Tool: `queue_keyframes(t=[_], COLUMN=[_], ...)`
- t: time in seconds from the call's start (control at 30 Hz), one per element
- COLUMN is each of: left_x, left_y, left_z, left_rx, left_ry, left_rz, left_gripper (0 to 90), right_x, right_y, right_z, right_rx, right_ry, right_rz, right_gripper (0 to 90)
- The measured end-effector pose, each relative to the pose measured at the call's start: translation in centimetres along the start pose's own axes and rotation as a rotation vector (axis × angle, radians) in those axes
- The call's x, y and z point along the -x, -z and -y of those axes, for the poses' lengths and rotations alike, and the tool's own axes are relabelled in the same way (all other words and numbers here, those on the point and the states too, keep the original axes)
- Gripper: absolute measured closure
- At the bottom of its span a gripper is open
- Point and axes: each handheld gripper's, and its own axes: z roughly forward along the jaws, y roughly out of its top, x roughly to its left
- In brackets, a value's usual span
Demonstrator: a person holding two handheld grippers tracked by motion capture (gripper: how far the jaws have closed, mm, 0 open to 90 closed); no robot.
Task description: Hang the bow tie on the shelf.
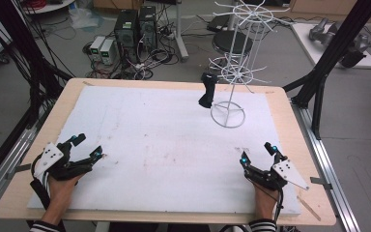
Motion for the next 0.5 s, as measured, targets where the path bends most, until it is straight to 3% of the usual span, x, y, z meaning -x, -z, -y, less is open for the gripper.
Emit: queue_keyframes(t=[0.17, 0.5], left_x=[-0.14, -0.05], left_y=[0.07, 0.14], left_z=[0.98, 1.06], left_rx=[0.027, 0.046], left_ry=[0.003, -0.002], left_rz=[-0.016, -0.029], left_gripper=[20.7, 20.5], right_x=[0.04, 0.02], right_y=[0.00, 0.00], right_z=[0.00, 0.02], right_rx=[0.001, 0.006], right_ry=[0.004, 0.008], right_rz=[0.000, -0.004], right_gripper=[9.7, 9.8])
